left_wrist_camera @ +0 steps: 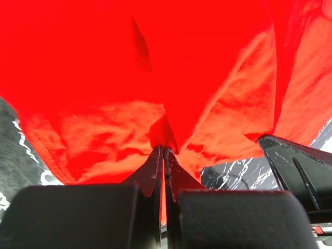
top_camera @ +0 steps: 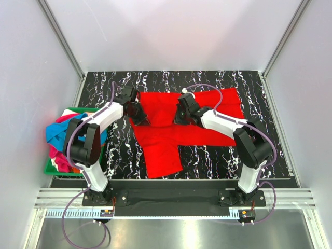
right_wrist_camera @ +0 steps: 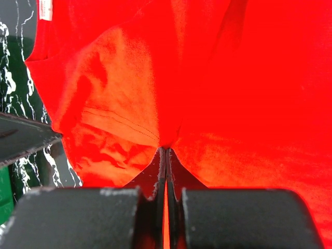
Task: Fold and stack the t-shirts
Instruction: Fold the tshirt
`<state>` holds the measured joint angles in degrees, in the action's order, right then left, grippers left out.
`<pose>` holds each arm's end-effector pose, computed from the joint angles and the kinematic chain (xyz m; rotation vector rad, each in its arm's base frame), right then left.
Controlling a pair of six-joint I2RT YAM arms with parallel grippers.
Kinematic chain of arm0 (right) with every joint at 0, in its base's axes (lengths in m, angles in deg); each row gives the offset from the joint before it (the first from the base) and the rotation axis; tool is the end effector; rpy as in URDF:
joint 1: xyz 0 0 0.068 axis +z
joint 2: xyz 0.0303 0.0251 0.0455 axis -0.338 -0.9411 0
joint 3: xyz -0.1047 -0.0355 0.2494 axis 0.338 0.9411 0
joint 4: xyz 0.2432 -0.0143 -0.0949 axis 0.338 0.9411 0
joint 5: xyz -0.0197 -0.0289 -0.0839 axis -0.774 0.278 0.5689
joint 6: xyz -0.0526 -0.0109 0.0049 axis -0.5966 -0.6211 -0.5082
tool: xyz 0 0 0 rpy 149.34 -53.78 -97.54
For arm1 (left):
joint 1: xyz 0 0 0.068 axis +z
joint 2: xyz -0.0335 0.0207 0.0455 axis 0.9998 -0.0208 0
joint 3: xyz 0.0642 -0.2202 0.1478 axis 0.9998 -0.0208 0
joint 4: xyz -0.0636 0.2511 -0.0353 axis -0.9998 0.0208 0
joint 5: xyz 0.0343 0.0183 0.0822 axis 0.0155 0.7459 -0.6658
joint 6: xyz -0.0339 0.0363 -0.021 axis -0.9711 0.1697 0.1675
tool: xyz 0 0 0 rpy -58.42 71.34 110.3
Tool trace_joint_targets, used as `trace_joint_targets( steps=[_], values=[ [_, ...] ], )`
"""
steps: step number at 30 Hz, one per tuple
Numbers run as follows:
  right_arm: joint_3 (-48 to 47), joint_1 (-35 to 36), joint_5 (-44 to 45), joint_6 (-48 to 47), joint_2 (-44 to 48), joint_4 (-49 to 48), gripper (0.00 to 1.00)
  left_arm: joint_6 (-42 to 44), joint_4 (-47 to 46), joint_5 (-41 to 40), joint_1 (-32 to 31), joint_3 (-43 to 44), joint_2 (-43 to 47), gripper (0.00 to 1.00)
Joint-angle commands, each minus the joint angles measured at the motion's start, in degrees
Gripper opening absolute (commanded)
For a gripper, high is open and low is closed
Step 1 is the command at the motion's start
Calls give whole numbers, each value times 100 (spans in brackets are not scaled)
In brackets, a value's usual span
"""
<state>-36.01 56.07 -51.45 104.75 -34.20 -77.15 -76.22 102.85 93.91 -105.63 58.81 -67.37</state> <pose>0.3240 0.2377 0.2025 -0.0116 2.4501 0.5789 0.3442 -0.1148 0.2039 -0.5805 2.7459 -0.7003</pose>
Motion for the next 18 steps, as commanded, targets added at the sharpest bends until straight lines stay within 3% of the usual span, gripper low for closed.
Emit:
trace_joint_targets(
  steps=[1, 8, 9, 10, 15, 17, 18],
  values=[
    [130, -10, -21, -169, 424, -155, 0, -121, -230, -185, -190, -134, 358, 0],
    [359, -19, -29, -248, 328, -129, 0, -297, -256, -238, -296, -363, 218, 0],
    [385, -28, -21, -257, 310, -112, 0, -315, -256, -247, -304, -398, 209, 2],
    [385, -28, -29, -274, 275, -94, 0, -315, -247, -256, -348, -416, 218, 11],
    [386, -98, 6, -301, 284, 20, 1, -253, -81, -545, -410, -364, 464, 19],
    [316, -142, -21, -345, 223, 125, 7, -140, 103, -599, -419, -285, 464, 30],
    [237, -160, -21, -345, 205, 291, 18, -87, 165, -590, -419, -206, 455, 31]
  ],
)
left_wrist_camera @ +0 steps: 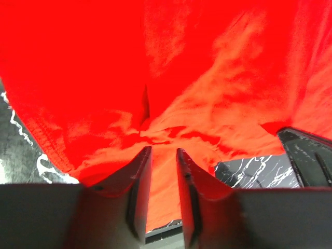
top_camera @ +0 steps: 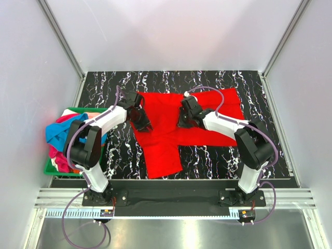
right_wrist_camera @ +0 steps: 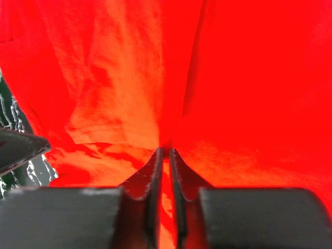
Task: Fold and stack the t-shirts
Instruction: Fold the tshirt
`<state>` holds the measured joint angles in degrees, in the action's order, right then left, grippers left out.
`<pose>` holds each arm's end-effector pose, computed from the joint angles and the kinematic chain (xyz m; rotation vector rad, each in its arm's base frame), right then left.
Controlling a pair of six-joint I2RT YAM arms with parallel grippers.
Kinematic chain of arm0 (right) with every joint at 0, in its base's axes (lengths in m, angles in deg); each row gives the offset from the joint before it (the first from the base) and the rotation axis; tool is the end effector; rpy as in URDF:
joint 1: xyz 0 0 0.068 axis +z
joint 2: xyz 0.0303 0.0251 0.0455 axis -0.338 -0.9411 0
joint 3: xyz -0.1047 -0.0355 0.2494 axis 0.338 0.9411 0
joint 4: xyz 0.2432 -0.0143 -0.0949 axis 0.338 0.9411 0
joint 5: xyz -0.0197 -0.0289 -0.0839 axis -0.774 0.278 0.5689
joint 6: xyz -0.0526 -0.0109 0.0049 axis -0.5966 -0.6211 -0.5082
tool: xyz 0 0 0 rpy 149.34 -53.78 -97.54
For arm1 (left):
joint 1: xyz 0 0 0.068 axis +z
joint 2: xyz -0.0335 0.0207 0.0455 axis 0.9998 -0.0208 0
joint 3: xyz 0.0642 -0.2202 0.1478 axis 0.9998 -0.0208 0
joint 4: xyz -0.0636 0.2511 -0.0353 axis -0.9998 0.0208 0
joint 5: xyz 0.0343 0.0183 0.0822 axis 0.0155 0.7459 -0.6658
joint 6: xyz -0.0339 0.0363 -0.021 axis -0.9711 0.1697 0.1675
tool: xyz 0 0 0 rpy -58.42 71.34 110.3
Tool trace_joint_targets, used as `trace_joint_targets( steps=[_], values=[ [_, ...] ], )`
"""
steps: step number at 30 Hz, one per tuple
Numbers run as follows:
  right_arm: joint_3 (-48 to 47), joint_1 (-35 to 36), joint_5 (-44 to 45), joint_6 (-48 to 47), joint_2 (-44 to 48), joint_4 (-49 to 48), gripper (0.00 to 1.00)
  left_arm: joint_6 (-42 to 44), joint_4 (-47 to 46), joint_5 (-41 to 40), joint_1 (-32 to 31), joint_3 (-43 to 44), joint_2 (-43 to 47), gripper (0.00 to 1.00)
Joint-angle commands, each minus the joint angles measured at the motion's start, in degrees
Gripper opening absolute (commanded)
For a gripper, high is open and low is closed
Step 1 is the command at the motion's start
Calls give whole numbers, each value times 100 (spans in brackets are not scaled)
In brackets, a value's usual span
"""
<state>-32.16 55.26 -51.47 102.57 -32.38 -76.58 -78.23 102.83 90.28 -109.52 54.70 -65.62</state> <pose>0.3151 0.2244 0.1928 -0.0419 2.4865 0.5294 0.3225 -0.1306 0.1930 -0.5720 2.7913 -0.6188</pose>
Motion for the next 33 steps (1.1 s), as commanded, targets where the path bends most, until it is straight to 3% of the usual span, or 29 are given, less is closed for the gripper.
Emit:
trace_joint_targets(
  steps=[1, 3, 6, 16, 23, 33],
  values=[
    [-175, -105, -18, -144, -3, 297, 22, 158, 203, -253, -56, 223, 271, 32],
    [-219, -132, -27, -126, 58, 411, 30, 273, 203, -385, -65, 284, 306, 35],
    [-289, -184, -27, -100, 146, 517, 32, 624, 238, -499, -56, 748, 70, 36],
    [-527, -1177, 16, 50, -135, 667, 31, 1064, 792, -1123, 524, 2420, -1687, 36],
    [-807, -1827, 702, 137, -424, 676, 30, 1266, 906, -1308, 577, 3464, -2619, 36],
    [-1405, -2908, 1141, 559, -1426, 667, 28, 985, 1126, -1589, 805, 4266, -3499, 36]
  ],
)
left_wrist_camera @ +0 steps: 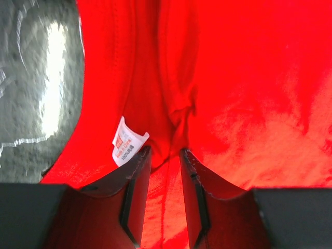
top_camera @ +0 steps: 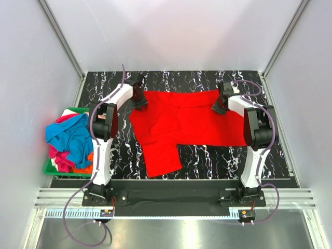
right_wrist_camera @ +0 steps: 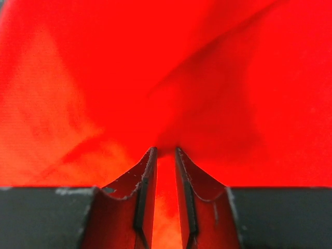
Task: Fold and stack the t-shirts
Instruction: Fold the tshirt
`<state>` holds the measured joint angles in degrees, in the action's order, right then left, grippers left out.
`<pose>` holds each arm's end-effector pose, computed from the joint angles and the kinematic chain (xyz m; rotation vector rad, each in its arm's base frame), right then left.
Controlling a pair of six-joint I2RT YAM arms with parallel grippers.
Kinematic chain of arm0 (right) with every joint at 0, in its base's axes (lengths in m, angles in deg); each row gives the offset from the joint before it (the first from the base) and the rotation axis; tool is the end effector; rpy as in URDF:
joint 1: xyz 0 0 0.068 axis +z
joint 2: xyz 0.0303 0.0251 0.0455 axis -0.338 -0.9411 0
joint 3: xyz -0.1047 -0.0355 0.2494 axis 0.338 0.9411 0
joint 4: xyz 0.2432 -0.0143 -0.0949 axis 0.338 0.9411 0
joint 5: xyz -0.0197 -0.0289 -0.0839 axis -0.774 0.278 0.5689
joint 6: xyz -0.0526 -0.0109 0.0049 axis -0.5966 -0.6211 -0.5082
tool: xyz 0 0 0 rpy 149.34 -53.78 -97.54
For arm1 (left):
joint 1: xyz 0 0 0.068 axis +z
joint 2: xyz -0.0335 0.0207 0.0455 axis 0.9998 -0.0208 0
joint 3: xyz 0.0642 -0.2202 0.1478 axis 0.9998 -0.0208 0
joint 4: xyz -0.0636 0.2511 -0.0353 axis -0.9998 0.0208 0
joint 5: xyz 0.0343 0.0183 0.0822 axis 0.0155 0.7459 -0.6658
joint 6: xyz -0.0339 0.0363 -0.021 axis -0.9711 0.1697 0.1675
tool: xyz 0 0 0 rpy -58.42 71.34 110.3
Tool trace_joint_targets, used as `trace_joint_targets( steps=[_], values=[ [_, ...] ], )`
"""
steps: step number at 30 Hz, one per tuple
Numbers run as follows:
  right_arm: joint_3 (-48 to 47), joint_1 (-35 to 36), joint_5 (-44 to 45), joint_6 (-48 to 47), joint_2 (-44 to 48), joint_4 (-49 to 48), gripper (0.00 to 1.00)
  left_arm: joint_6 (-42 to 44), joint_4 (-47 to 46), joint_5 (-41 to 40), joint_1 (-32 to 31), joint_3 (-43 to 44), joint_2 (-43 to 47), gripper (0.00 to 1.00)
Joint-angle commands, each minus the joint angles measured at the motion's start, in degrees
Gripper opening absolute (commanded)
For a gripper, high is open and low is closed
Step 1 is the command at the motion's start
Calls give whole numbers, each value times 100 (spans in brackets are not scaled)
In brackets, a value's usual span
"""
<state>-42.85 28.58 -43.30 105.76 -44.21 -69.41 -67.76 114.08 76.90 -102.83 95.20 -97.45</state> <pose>0.4193 0.0597 0.1610 0.6669 2.4579 0.1196 0.4696 -0.1172 0.1646 -0.5385 2.7329 -0.2267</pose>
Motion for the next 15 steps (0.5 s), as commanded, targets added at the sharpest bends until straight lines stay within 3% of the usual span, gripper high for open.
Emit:
trace_joint_targets(
  steps=[1, 6, 10, 15],
  values=[
    [-380, -310, 324, 275, -323, -41, 27, -97, 0, -252, 154, 260, -386, 36],
    [-925, -618, 351, 215, -789, -50, 27, -202, 27, -41, 312, 620, -598, 36],
    [-1558, -715, 17, -111, -983, -24, 27, 8, 44, 697, 374, 1173, -493, 36],
    [-1445, -715, -229, -59, -18, 204, 29, 394, 141, 909, 278, 790, 856, 38]
  ],
)
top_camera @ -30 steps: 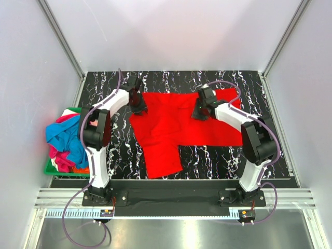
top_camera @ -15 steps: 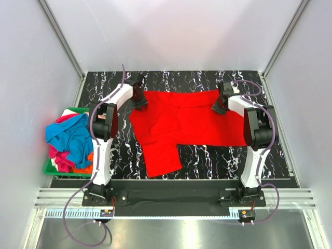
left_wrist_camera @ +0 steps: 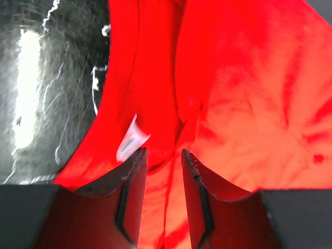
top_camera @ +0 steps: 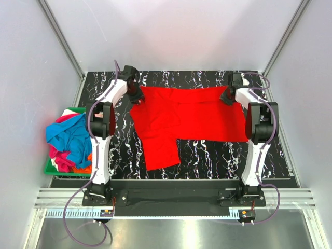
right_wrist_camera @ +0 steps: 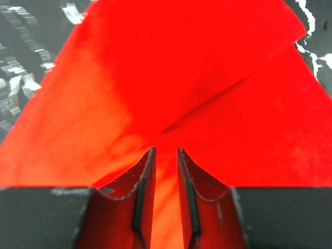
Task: Fold and stack the t-shirts
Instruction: Fold the tshirt
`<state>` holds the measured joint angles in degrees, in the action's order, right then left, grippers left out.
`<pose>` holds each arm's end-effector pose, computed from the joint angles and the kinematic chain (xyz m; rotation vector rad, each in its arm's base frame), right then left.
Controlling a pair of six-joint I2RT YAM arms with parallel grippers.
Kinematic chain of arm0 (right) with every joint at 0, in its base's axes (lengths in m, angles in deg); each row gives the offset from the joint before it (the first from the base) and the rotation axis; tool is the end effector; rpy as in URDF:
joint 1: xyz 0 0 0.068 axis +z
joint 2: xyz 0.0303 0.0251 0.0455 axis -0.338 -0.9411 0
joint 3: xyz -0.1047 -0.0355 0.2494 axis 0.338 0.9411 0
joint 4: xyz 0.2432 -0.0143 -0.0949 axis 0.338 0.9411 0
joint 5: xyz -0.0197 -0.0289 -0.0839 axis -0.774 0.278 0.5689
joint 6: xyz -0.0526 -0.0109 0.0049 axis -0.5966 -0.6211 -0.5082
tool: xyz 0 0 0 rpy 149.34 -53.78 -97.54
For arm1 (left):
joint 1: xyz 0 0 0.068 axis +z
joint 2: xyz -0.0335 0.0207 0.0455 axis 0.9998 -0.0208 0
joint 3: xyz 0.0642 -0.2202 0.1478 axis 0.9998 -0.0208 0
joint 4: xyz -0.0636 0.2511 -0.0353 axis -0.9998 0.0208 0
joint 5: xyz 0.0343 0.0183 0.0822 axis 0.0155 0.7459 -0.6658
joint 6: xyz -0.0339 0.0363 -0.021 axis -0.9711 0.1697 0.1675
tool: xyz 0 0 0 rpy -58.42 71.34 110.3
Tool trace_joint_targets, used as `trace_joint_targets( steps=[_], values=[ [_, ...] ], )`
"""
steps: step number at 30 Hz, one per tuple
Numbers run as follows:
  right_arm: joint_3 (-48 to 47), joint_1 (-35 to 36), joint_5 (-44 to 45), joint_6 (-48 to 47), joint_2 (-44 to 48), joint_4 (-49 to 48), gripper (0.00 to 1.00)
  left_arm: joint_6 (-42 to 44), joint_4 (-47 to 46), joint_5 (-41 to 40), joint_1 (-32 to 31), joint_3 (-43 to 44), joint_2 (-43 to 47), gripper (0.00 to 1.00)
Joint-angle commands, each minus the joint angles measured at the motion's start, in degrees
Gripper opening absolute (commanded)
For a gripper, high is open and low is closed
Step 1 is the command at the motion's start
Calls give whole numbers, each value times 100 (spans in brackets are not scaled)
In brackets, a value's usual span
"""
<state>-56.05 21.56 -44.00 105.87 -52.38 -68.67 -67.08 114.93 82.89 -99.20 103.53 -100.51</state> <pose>0.4708 0.0099 0.1680 0.7980 2.3438 0.1186 0.4961 -0.0947 0.1816 -0.5647 2.6741 -0.3789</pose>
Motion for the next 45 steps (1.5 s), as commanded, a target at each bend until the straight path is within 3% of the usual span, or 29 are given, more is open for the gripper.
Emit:
trace_joint_targets(
  steps=[1, 4, 6, 7, 13, 17, 22, 26, 40, 44, 45],
  values=[
    [-11, -13, -220, -17, 958, 244, 30, 458, 56, 144, -129, -593, 1445, 39],
    [462, -5, -528, 141, 1574, 341, 33, 670, 47, -111, -428, -1589, 2623, 40],
    [788, -13, -643, 212, 2074, 350, 33, 661, 38, -393, -770, -2696, 3447, 42],
    [1121, -13, -669, 220, 2224, 341, 33, 565, 21, -402, -876, -3439, 3722, 42],
    [2255, -13, -1082, 185, 3532, 359, 34, 100, -32, -270, -1667, -5911, 5647, 41],
    [2828, -5, -1354, 361, 4061, 350, 34, -489, -102, -95, -2351, -6943, 6763, 41],
    [3180, -13, -1434, 440, 4369, 350, 34, -1298, -892, 256, -2836, -8137, 7240, 41],
    [3268, -13, -1443, 484, 4467, 333, 34, -1571, -1595, 354, -3003, -8535, 7275, 40],
    [3497, -5, -1346, 449, 4519, 315, 35, -1527, -1676, -103, -3021, -8492, 6265, 36],
    [3637, -13, -1329, 528, 4590, 341, 34, -1405, -1676, -69, -3013, -8369, 6168, 26],
    [3699, -13, -1276, 580, 4616, 472, 35, -1404, -1658, -16, -3021, -8334, 6151, 16]
  ],
)
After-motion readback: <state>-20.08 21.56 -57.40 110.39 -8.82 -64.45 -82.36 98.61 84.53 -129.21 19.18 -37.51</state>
